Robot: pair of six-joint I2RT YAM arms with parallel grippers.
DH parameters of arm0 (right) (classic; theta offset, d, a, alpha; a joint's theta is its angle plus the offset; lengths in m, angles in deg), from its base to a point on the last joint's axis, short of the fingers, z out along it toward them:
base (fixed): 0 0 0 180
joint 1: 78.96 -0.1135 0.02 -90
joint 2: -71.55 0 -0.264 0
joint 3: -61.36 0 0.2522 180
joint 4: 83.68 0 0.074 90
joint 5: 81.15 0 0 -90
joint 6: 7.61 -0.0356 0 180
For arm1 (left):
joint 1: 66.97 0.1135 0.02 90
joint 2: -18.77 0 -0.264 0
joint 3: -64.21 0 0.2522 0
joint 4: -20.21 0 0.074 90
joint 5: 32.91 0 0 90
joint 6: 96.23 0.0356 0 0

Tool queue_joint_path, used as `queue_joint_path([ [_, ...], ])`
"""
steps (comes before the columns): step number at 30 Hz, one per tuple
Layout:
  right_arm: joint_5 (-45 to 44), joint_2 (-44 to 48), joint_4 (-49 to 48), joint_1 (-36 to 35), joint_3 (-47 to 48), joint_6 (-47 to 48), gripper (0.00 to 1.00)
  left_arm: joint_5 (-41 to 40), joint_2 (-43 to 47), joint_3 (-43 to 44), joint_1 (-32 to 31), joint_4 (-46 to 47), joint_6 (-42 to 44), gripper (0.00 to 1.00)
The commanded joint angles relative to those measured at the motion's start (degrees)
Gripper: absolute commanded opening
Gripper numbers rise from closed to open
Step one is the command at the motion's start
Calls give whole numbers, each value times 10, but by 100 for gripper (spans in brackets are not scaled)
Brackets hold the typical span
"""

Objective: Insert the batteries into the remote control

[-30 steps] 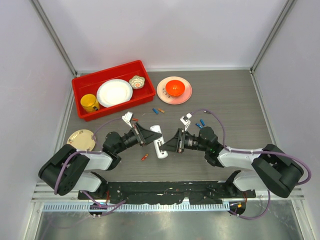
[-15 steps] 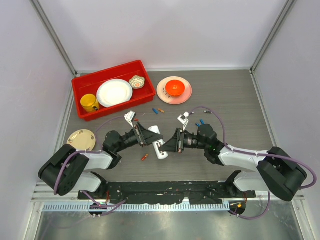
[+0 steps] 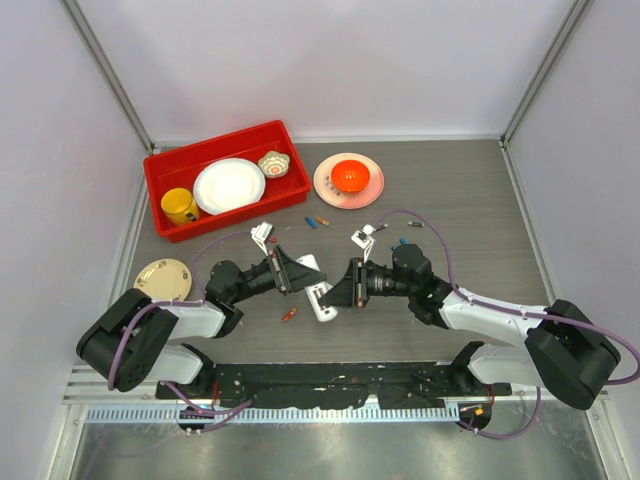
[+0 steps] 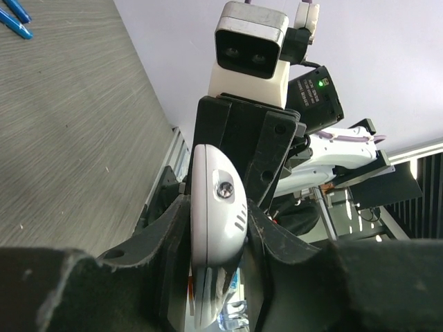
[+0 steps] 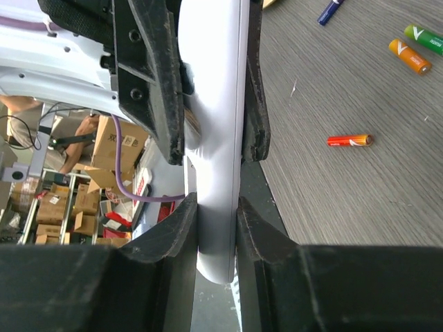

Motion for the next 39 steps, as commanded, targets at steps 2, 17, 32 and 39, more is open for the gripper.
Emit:
queue_joint_path([
  [2, 5, 9, 19, -1, 21, 40, 14, 36, 15, 18, -1, 67, -6, 40],
  [17, -2, 16, 40, 7, 26, 44, 35, 37, 16, 13, -1, 62, -1, 0],
  [32, -471, 176, 501, 65, 163, 231, 67, -123, 90, 12, -1, -94, 92, 0],
  [39, -642, 88, 472, 68, 154, 213, 65, -197, 189, -25, -2, -182, 141, 0],
])
